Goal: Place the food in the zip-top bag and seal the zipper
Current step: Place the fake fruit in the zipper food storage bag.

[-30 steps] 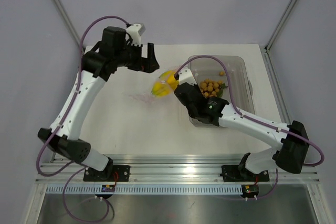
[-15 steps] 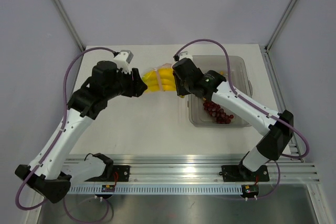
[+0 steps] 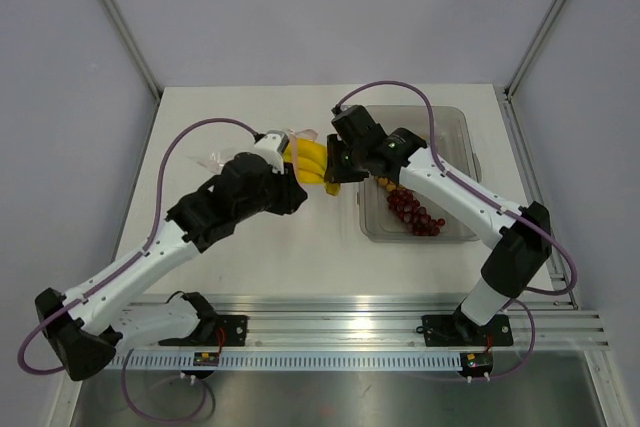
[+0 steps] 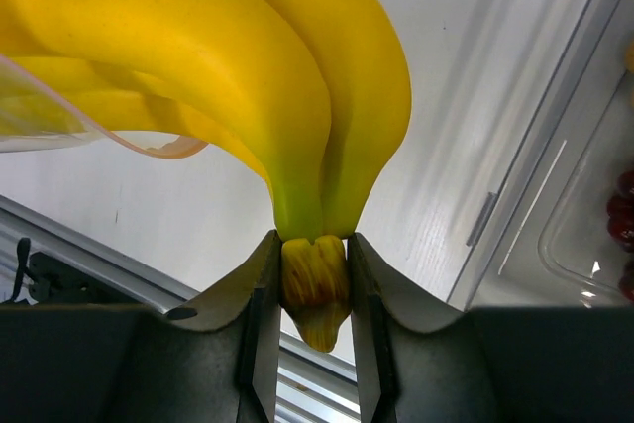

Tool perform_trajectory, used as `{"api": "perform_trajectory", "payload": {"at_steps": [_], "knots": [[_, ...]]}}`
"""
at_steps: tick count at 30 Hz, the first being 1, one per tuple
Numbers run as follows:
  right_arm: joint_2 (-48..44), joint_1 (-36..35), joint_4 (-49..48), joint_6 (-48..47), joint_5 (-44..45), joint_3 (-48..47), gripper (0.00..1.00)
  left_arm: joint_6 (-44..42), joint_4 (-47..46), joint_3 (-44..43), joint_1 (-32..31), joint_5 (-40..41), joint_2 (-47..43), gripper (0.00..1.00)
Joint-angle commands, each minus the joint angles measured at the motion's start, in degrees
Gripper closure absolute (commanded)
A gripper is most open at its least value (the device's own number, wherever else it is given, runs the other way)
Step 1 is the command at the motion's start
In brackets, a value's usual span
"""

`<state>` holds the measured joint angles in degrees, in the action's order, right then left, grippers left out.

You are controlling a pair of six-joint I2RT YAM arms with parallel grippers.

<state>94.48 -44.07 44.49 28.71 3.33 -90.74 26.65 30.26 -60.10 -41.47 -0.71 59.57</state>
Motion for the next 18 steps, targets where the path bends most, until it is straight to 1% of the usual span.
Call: {"api": "perform_trajectory", "payload": {"at_steps": [1,2,3,4,6,7,9,11,13,16,17,18], "knots": [[0.6,0.7,-5.4,3.9,-3.1,-1.1,1.0,4.9,-9.6,1.3,-7.7,25.9,0.5,0.67],[0.8,0.8,-5.6,4.2,-3.2,-1.2,1.0,5.0,-8.2,0.3,-10.4,29.1,1.4,0.64],[0.8,0.9,-5.6,4.5,-3.1,-1.2,1.0,5.8,-7.2,-0.7,-11.6,32.1,3.4,0.57],[0.8,0.8,-6.2,4.9,-3.2,-1.0,1.0,6.3,-5.8,-2.6,-12.8,38.3,4.2,0.56],[0.7,0.8,-6.3,5.2,-4.5,-0.8,1.0,7.3,-4.3,-3.3,-15.4,42.8,5.7,0.54],[0.7,0.8,-6.5,5.3,-4.2,-0.8,1.0,7.9,-4.0,-3.2,-16.2,47.5,5.9,0.53],[0.4,0.9,-6.7,5.5,-4.2,-0.6,1.0,7.8,-4.5,-3.2,-17.1,49.2,6.5,0.5],[0.2,0.9,-7.0,5.7,-4.3,-0.4,1.0,8.2,-3.1,-4.3,-17.9,52.9,8.5,0.36],[0.0,0.9,-7.0,5.7,-4.4,-0.5,1.0,9.5,-1.5,-5.3,-18.9,56.8,10.7,0.3],[0.0,1.0,-7.0,5.6,-4.6,-0.6,1.0,8.1,-2.2,-5.9,-20.0,60.6,11.7,0.31],[0.0,1.0,-7.1,5.5,-4.7,-0.6,1.0,7.4,-3.7,-5.9,-20.3,61.0,12.0,0.36],[0.0,1.1,-7.1,5.6,-4.7,-0.6,1.0,6.1,-4.2,-6.0,-20.2,61.5,12.1,0.37]]}}
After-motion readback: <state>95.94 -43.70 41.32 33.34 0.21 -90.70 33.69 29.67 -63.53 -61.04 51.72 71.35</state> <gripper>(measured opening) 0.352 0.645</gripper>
